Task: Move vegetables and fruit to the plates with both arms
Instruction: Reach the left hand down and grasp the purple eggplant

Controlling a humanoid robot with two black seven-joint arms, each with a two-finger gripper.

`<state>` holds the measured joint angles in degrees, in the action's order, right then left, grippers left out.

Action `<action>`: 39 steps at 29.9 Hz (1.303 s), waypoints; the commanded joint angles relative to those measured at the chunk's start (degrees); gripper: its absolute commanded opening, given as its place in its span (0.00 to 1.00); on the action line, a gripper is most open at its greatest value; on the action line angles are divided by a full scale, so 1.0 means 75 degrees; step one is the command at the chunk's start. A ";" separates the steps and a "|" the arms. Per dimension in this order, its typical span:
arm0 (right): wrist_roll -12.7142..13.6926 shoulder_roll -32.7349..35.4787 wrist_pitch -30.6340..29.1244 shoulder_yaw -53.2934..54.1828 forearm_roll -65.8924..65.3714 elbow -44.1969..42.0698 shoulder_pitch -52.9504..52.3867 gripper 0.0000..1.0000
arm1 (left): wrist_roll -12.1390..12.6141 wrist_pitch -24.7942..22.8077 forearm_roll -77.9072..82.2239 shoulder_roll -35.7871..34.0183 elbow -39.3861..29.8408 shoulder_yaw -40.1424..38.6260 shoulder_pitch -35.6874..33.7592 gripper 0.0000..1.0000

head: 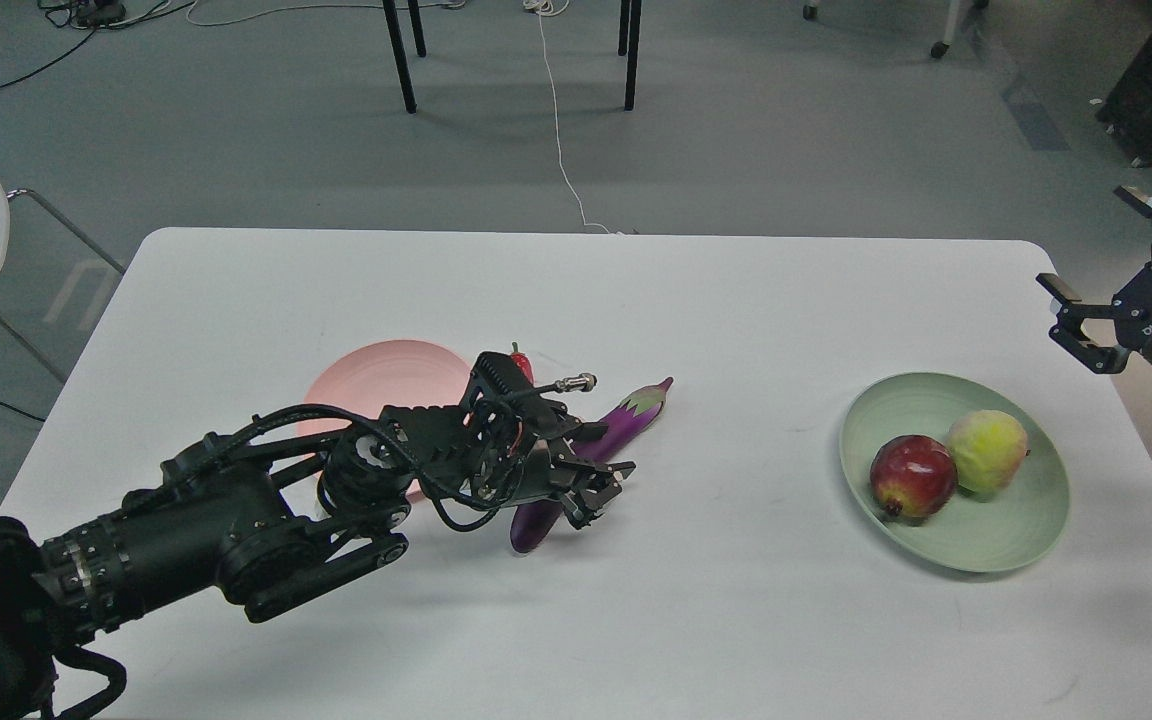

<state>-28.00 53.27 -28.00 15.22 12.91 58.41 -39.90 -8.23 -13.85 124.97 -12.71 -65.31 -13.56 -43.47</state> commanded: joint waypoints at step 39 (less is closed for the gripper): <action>0.0001 -0.2251 0.0000 0.2705 -0.0033 -0.2960 0.0034 0.99 | 0.0863 -0.0075 -0.0070 0.0253 0.0657 0.0472 -0.0391 0.46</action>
<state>-28.00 37.07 -28.00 35.12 12.58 36.35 -40.43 -1.70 -14.41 124.54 -10.72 -61.54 -10.63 -46.24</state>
